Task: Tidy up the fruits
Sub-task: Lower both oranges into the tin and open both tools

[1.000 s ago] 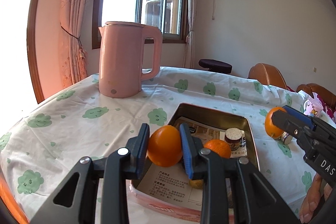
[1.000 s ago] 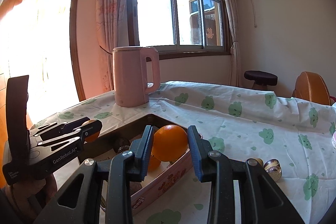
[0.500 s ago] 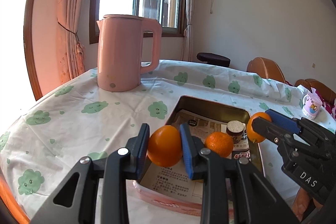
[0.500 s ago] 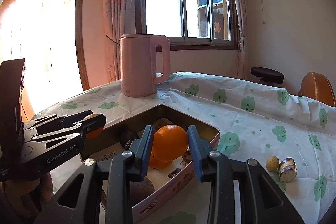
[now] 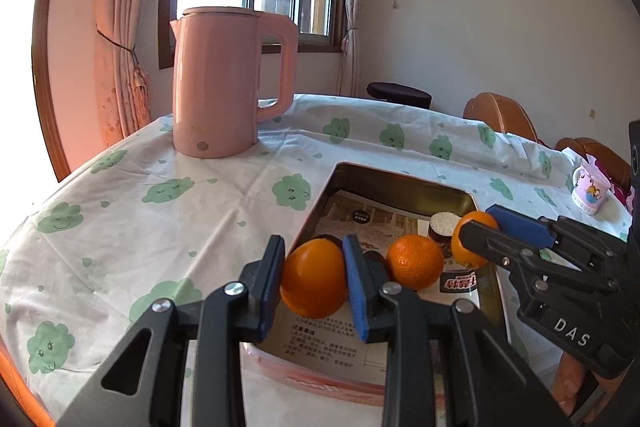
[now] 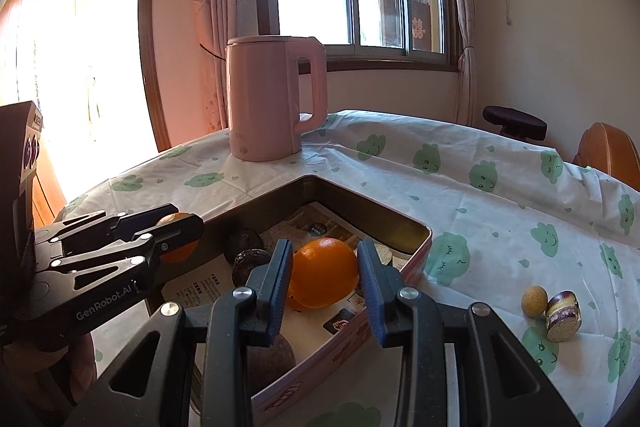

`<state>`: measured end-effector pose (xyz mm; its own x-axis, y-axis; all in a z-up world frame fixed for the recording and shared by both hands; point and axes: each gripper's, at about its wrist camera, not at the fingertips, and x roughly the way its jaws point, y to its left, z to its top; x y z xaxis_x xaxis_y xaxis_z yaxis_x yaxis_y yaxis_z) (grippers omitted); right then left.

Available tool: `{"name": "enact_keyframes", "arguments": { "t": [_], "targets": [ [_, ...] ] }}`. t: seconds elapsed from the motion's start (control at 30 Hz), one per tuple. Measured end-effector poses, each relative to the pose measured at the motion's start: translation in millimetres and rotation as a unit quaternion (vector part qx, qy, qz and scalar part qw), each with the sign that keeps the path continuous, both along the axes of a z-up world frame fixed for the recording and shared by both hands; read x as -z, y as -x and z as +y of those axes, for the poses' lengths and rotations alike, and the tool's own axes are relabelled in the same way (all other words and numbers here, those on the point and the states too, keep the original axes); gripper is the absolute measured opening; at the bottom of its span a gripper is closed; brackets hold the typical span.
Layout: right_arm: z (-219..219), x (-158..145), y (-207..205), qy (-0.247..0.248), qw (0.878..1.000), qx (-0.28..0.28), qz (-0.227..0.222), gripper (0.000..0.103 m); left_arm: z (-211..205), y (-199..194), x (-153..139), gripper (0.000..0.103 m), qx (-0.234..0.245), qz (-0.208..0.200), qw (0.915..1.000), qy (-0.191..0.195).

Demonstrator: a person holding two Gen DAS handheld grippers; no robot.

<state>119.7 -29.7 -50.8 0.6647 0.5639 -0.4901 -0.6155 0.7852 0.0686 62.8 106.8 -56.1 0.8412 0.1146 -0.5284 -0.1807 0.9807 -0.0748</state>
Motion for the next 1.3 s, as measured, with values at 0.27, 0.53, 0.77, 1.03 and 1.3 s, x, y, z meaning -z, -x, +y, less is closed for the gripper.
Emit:
{"name": "enact_keyframes", "arguments": {
  "t": [0.27,0.53,0.77,1.03,1.3],
  "targets": [
    [1,4,-6,0.005,1.000,0.000,0.020,0.036,2,-4,4,0.033,0.004,0.013,0.9999,0.008],
    [2,5,-8,0.009,1.000,0.001,0.025,0.037,2,-4,4,0.033,0.004,0.016,0.9999,0.005],
    [3,5,-7,0.009,1.000,0.004,0.020,0.053,0,-1,3,0.054,-0.002,0.011,0.9999,-0.011],
    [-2,3,-4,0.002,1.000,0.010,0.009,0.068,-7,1,0,0.074,-0.009,0.002,0.9995,-0.031],
    [-9,2,-4,-0.011,1.000,0.022,0.006,0.077,-6,2,-2,0.080,-0.013,0.001,0.9994,-0.032]
  ]
}}
